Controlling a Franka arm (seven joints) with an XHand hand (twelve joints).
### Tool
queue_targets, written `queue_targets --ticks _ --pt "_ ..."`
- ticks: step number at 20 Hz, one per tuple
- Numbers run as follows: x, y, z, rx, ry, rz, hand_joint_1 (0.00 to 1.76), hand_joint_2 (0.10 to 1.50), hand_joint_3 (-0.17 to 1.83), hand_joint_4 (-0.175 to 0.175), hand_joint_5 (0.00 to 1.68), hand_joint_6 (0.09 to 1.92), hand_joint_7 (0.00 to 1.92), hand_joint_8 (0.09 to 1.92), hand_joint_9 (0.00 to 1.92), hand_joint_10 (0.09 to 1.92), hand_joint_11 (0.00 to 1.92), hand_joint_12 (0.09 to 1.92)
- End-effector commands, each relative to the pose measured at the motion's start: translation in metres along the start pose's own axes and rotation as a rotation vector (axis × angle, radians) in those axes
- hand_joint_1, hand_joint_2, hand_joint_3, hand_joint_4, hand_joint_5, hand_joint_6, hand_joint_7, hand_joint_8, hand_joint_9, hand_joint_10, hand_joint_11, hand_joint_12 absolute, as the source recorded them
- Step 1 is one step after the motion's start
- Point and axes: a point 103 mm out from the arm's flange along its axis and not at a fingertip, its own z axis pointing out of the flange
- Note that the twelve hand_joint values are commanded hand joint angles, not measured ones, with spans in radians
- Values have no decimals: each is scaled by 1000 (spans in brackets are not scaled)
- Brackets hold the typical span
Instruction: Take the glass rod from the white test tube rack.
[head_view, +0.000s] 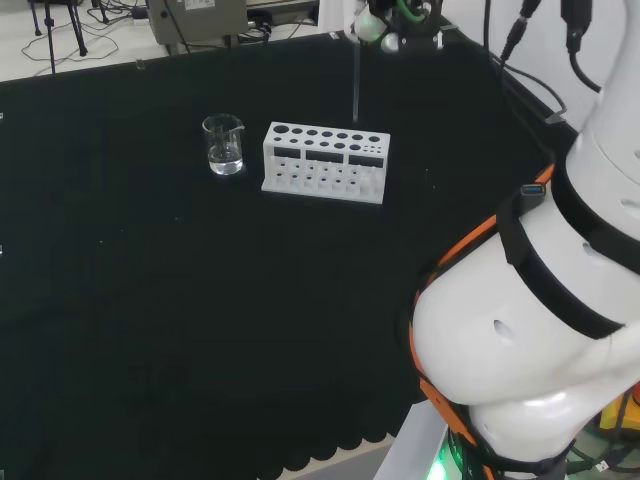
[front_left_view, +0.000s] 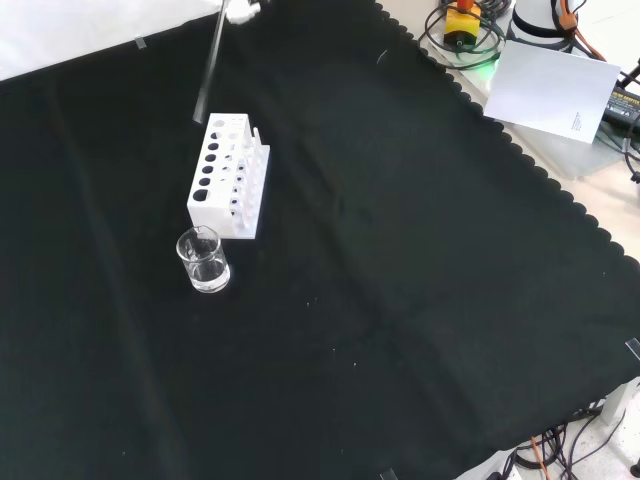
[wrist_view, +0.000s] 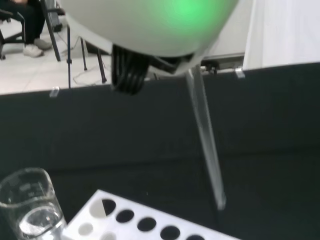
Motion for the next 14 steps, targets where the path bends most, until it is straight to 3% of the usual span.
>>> queue_targets --ticks 1,14 --pt "21 -23 -35 -21 -17 -12 1220 444 1018 -175 1336 744 1620 972 1876 639 1529 1043" --pt "50 -29 -45 -49 -19 -67 1223 437 1011 -175 1359 698 1629 960 1892 626 1529 1051"
